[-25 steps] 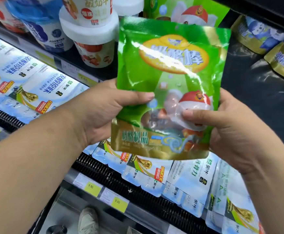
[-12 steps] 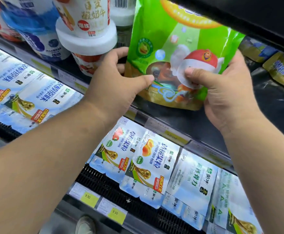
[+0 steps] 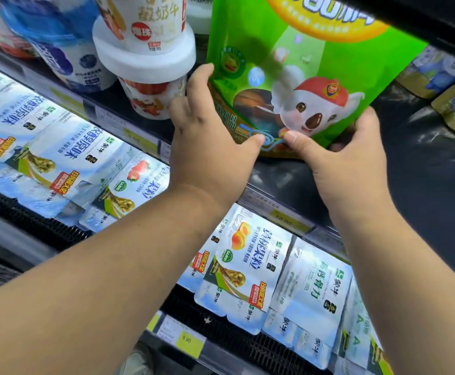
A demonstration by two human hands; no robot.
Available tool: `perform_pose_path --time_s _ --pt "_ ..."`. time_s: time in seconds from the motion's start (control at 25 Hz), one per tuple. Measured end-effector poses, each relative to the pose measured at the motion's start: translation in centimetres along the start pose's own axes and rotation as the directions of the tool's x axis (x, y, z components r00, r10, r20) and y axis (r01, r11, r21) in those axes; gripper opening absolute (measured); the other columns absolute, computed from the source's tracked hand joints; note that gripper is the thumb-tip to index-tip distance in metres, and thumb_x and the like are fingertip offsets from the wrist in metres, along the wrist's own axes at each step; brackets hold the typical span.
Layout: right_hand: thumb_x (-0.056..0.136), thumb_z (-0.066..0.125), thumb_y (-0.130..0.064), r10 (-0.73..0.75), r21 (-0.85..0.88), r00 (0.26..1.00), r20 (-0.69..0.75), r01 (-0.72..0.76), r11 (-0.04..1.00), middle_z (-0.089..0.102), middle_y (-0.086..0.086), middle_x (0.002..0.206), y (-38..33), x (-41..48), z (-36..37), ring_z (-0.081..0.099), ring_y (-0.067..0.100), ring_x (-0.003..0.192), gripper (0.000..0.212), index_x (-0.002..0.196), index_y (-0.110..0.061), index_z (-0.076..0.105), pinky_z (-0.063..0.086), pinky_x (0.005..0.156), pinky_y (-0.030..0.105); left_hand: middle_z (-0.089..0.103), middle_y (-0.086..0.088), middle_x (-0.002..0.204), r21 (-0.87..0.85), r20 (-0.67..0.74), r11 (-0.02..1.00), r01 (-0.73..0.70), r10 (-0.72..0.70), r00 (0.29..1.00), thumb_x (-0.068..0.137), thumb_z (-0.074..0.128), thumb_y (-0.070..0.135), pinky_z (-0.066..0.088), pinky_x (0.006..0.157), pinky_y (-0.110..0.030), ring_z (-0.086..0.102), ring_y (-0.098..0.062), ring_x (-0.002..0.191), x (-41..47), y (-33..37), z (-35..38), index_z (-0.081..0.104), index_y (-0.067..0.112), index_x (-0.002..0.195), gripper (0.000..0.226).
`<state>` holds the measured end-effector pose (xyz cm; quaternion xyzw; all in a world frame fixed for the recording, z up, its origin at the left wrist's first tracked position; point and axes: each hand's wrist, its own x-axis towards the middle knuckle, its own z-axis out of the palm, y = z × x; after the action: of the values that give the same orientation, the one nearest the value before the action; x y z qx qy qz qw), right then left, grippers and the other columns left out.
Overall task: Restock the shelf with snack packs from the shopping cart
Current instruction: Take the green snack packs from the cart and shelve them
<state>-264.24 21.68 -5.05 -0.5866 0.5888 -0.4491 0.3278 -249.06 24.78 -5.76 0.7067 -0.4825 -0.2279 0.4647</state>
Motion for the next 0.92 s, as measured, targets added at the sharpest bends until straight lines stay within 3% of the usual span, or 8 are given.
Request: perform_pose_path --time_s 0.12,0.32,0.52,0.6,0.68,0.72,0.8,0.92 --pt "0.066 0.088 -0.031 0.055 -0.011 0.998 -0.031 -0.055 0.998 0.067 -0.01 0.102 0.0 -0.3 0.0 0.065 0.004 0.093 0.051 0.104 -0.031 0.055 0.056 0.085 0.034 0.046 -0.009 0.136 -0.004 0.041 0.998 0.057 -0.057 0.998 0.071 0.084 0.03 0.051 0.095 -0.044 0.06 -0.03 0.112 0.6 0.1 0.1 0.026 0.028 0.148 0.097" --pt "0.069 0.08 -0.034 0.073 -0.003 0.996 -0.06 -0.073 0.997 0.07 -0.007 0.099 0.3 1.5 0.7 0.068 0.006 0.093 0.05 0.112 -0.025 0.056 0.059 0.082 0.046 0.048 -0.007 0.138 -0.019 0.098 0.997 0.069 -0.066 0.993 0.075 0.08 0.026 0.049 0.1 -0.043 0.058 -0.028 0.118 1.7 0.3 1.0 0.03 0.027 0.148 0.088" --pt "0.071 0.073 -0.046 0.072 -0.013 0.995 -0.071 -0.073 0.997 0.07 -0.009 0.092 0.4 3.7 1.3 0.071 0.015 0.089 0.028 0.092 -0.034 0.058 0.058 0.084 0.046 0.033 -0.003 0.151 0.031 0.208 0.998 0.047 -0.052 0.977 0.08 0.075 0.025 0.043 0.108 -0.039 0.051 -0.022 0.129 2.8 0.6 1.8 0.023 0.028 0.154 0.092" --pt "0.078 0.073 -0.039 0.067 -0.007 0.995 -0.077 -0.068 0.998 0.069 -0.019 0.074 0.2 4.3 1.4 0.07 0.014 0.084 0.009 0.077 -0.041 0.064 0.057 0.084 0.047 0.033 -0.003 0.151 0.05 0.224 0.998 0.041 -0.051 0.973 0.079 0.075 0.027 0.042 0.108 -0.041 0.05 -0.023 0.129 3.3 0.7 2.3 0.021 0.03 0.155 0.093" --pt "0.083 0.072 -0.033 0.08 -0.029 0.995 -0.056 -0.082 0.996 0.061 -0.03 0.059 -0.1 4.6 1.6 0.068 0.013 0.079 0.031 0.066 -0.058 0.064 0.057 0.084 0.047 0.033 -0.003 0.15 0.066 0.24 0.997 0.039 -0.053 0.969 0.078 0.075 0.028 0.041 0.109 -0.043 0.049 -0.024 0.129 4.0 0.6 2.5 0.02 0.031 0.155 0.095" --pt "0.083 0.072 -0.033 0.088 -0.02 0.994 -0.068 -0.089 0.996 0.06 -0.03 0.056 0.0 5.0 1.6 0.068 0.013 0.08 0.03 0.065 -0.056 0.064 0.056 0.085 0.048 0.033 -0.002 0.15 0.08 0.256 0.996 0.031 -0.051 0.965 0.078 0.074 0.028 0.04 0.109 -0.043 0.048 -0.024 0.13 4.5 0.6 2.6 0.019 0.031 0.155 0.095" --pt "0.082 0.074 -0.033 0.107 0.005 0.991 -0.082 -0.107 0.994 0.061 -0.023 0.061 0.4 5.3 1.5 0.066 0.014 0.083 0.02 0.066 -0.037 0.064 0.055 0.087 0.049 0.032 -0.003 0.15 0.112 0.3 0.994 0.004 -0.038 0.953 0.079 0.074 0.027 0.038 0.111 -0.041 0.046 -0.024 0.131 5.1 0.5 2.5 0.017 0.031 0.156 0.096" --pt "0.079 0.078 -0.03 0.172 0.04 0.983 -0.058 -0.17 0.985 0.068 -0.016 0.078 0.6 5.1 1.2 0.066 0.004 0.084 0.018 0.069 -0.032 0.062 0.055 0.09 0.047 0.032 -0.004 0.152 0.093 0.328 0.996 0.013 -0.043 0.944 0.08 0.075 0.024 0.038 0.112 -0.037 0.045 -0.021 0.134 5.1 0.5 1.8 0.018 0.032 0.156 0.095"
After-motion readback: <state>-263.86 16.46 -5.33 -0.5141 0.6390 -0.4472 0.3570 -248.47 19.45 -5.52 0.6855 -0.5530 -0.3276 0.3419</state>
